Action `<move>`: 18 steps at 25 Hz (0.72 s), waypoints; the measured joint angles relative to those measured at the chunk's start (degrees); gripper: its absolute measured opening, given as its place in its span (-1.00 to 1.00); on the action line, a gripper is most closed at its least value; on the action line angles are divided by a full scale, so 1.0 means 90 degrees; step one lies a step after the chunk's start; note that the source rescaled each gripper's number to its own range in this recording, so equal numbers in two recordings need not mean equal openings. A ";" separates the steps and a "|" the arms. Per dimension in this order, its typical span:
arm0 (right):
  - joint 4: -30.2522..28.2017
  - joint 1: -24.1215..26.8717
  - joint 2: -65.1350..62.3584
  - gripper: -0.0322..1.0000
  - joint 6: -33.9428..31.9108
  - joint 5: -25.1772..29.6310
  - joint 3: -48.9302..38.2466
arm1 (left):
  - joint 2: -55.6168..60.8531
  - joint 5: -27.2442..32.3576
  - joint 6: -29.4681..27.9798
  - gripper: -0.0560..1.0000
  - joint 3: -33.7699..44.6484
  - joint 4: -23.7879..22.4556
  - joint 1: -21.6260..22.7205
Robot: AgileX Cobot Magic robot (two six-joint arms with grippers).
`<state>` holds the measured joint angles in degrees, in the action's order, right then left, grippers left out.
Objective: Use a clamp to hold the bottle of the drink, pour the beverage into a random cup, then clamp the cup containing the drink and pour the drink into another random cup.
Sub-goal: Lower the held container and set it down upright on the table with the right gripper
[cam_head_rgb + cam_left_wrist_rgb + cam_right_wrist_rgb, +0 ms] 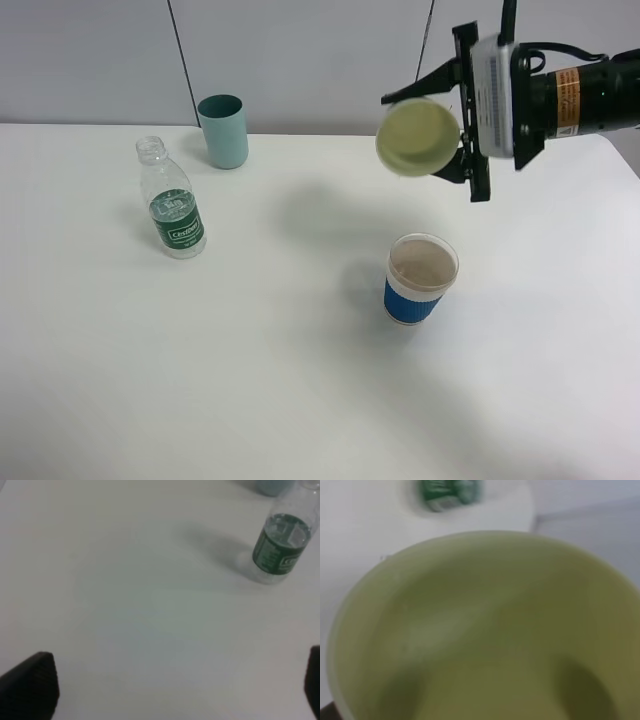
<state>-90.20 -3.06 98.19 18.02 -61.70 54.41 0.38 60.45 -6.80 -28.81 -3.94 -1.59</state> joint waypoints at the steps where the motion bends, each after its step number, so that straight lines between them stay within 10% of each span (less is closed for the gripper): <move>1: 0.0327 0.0000 0.0000 -0.91 -0.0343 0.0000 0.0000 | 0.0000 0.0000 0.0000 1.00 0.0000 0.0000 0.0000; 10: 0.4413 0.0000 0.0303 -0.91 -0.3516 0.0315 -0.0002 | 0.0000 0.0000 0.0000 1.00 0.0000 0.0000 0.0000; 18: 0.5375 0.0000 0.0847 -0.91 -0.4411 0.1786 -0.0022 | 0.0000 0.0000 0.0000 1.00 0.0000 0.0000 0.0000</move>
<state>-41.83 -3.06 105.82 -21.68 -45.62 54.21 0.38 60.45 -6.80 -28.81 -3.94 -1.59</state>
